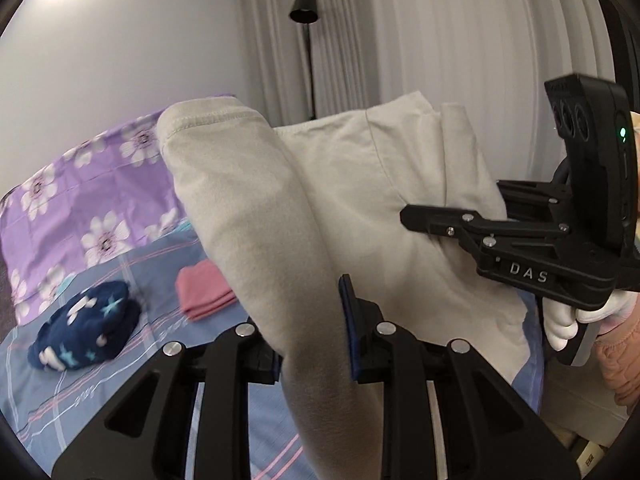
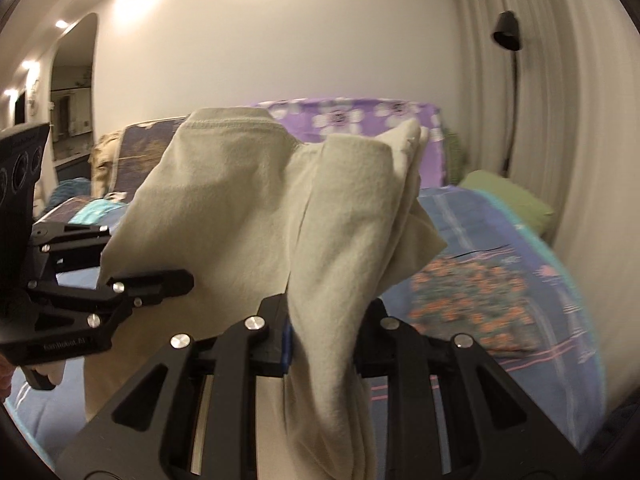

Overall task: Fold small clothes
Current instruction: 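Grasp the folded beige shirt with the left tool and lift it, then carry the shirt onto the floral cloth and open the left tool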

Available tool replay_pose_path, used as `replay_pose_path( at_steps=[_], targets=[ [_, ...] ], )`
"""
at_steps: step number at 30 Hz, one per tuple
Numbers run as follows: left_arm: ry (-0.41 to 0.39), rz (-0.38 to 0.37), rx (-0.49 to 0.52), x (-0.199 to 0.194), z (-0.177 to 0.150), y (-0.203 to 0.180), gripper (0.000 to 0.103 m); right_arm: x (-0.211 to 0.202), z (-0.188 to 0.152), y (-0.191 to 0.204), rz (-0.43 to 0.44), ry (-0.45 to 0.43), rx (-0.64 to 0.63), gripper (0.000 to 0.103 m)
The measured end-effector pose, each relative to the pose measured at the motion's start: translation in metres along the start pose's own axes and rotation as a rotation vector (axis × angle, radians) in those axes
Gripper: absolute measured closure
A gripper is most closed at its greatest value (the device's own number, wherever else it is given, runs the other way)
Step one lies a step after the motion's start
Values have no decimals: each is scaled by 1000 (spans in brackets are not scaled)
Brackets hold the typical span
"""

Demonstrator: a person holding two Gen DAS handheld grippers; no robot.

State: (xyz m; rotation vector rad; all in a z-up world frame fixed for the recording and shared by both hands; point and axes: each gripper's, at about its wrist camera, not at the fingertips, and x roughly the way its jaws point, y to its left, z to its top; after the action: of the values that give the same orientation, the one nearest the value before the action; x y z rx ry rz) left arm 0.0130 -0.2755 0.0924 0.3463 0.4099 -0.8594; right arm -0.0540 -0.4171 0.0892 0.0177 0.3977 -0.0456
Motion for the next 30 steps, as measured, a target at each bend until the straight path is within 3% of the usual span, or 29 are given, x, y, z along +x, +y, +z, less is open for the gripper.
replay_pose_path(
  at_steps=[8,16,25,30],
  targets=[
    [-27,-51,49,44,42,-33,79,-9,10,-55,-136,-25,23,81],
    [-49,-76,96,92,85,-45,79,10,26,-103,-254,-46,53,82],
    [-27,-83,36,158,131,-43,79,63,61,-153,-366,-10,31,82],
    [-4,-102,-7,199,147,-50,79,90,69,-194,-398,13,100,83]
  ],
)
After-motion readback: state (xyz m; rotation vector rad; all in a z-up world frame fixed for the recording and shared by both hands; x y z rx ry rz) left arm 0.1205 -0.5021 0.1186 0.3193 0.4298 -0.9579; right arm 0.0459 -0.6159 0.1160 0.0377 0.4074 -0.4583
